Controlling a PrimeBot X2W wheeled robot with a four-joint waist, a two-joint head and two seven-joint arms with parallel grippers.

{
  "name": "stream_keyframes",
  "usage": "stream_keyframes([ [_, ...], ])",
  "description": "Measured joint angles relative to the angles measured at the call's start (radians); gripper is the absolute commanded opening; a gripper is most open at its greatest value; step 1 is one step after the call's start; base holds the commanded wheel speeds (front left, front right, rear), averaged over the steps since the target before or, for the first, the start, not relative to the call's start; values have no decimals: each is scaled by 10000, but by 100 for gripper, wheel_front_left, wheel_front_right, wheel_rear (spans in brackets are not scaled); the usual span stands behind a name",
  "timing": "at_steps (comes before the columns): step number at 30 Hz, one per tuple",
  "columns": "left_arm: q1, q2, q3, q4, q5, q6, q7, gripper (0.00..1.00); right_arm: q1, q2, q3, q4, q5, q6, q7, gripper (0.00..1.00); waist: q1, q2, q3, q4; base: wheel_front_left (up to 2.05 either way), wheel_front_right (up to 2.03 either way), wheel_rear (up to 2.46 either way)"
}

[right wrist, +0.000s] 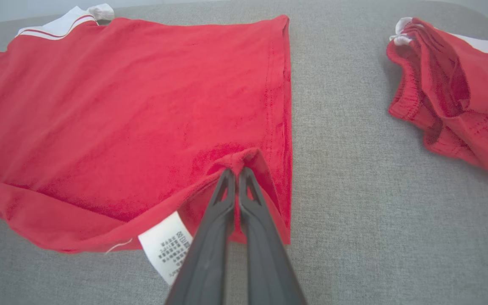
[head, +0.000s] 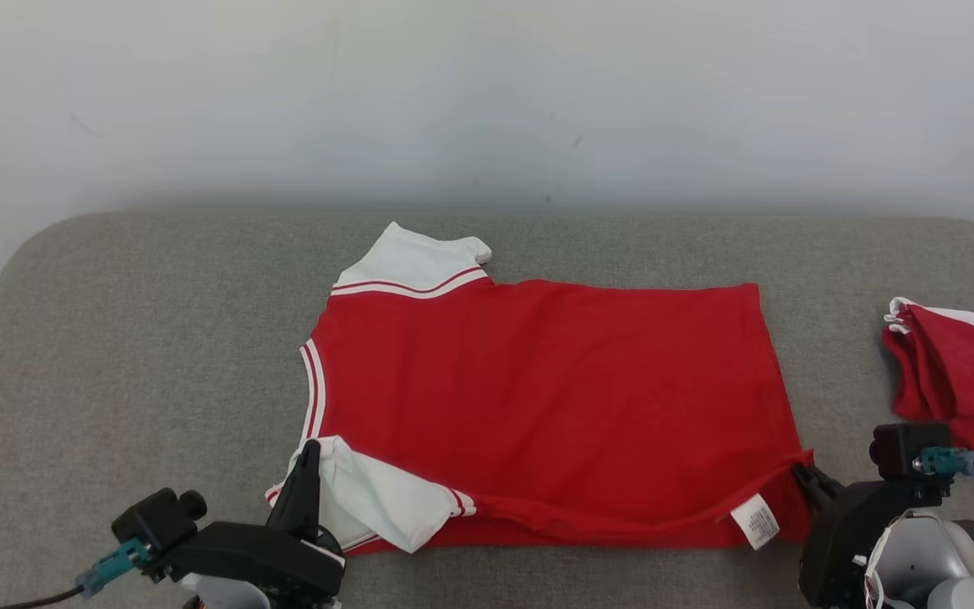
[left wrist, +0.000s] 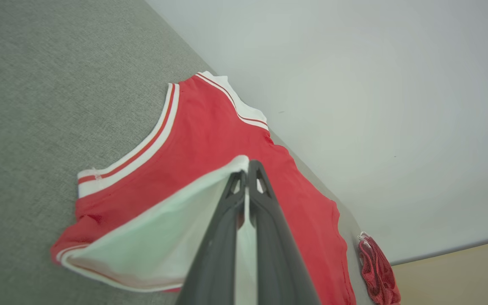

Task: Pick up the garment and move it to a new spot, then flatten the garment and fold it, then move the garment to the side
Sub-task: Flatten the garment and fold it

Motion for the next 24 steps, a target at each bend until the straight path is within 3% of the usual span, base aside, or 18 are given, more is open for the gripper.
stream_keyframes([
  [11, -1616, 127, -529, 1290, 849, 0, -159, 0, -1311, 376, -316, 1104, -748, 0, -717, 0, 1, 0, 512, 0, 0, 0, 0],
  [24, -2905, 130, -890, 2541, 1248, -259, -397, 0, -1447, 681, -982, 1839, -1749, 0, -151, 0, 0, 0, 858, 38, 0, 0, 0],
])
